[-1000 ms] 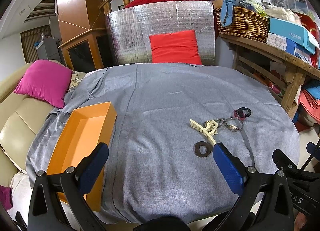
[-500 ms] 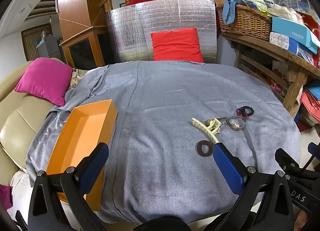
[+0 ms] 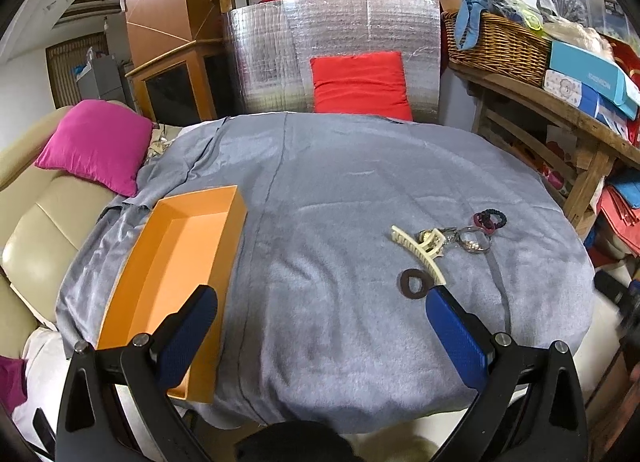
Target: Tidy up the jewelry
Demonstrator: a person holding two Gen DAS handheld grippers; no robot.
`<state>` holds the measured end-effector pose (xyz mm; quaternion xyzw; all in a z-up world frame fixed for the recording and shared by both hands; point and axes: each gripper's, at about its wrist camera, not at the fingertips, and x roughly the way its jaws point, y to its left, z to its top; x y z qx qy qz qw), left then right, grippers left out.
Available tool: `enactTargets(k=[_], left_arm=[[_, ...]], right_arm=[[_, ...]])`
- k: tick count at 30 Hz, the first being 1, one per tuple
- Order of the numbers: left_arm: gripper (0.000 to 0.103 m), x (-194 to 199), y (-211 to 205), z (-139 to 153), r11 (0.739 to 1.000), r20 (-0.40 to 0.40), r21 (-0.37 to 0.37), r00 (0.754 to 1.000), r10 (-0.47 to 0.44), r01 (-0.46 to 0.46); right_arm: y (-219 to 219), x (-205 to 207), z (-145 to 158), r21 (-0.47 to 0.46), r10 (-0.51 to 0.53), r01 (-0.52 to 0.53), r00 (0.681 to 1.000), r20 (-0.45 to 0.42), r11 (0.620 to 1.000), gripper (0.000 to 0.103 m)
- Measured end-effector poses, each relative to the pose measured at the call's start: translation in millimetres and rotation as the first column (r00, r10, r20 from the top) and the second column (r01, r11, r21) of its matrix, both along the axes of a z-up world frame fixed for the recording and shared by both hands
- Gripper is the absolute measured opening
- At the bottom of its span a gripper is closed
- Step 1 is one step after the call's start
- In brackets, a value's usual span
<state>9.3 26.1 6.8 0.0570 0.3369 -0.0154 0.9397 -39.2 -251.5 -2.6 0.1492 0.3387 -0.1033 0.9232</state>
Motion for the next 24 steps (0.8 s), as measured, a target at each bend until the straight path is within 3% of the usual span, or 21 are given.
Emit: enactTargets(k=[4,10,11,15,19,22,24], left_arm=[[0.103,8,2,-5,1.000,-0.036,0.023,0.999,-0.013,0.014],[0.103,56,-8,-32,0.997,-0.106,-0.037,0.992,-0.073,0.070],[0.103,65,-10,-40,0.996,-0.117,-0.045,0.989,-0.088,0.083],[0.103,92,-23,-75,0.984,-0.161,-0.072,0.972,-0.173,0.164],[0.101,110,-39,-98,0.958,-0.163,-0.079,0.945,-0.284,0.274],[0.090,125,-50,-108,0.940,-0.173,-0.098,0.924,-0.340,0.327],[0.089,133,-53,-114,0.927,-0.172,-0.119,0.913,-0.371,0.355]], right_arm=[[-21,13,6,0.138,0.070,-0.074,0.997,0.034,0.988,0.100],[-42,56,-8,0.276,0.129,-0.140,0.990,0.057,0.951,0.088],[-48,69,-15,0.292,0.127,-0.137,0.990,0.056,0.947,0.086],[-60,110,-44,0.361,0.157,-0.161,0.987,0.040,0.919,0.061],[-68,150,-78,0.397,0.177,-0.162,0.984,-0.002,0.903,0.046],[-74,177,-101,0.456,0.184,-0.158,0.983,-0.014,0.876,0.045],[-73,188,-111,0.483,0.199,-0.165,0.980,-0.019,0.860,0.045]])
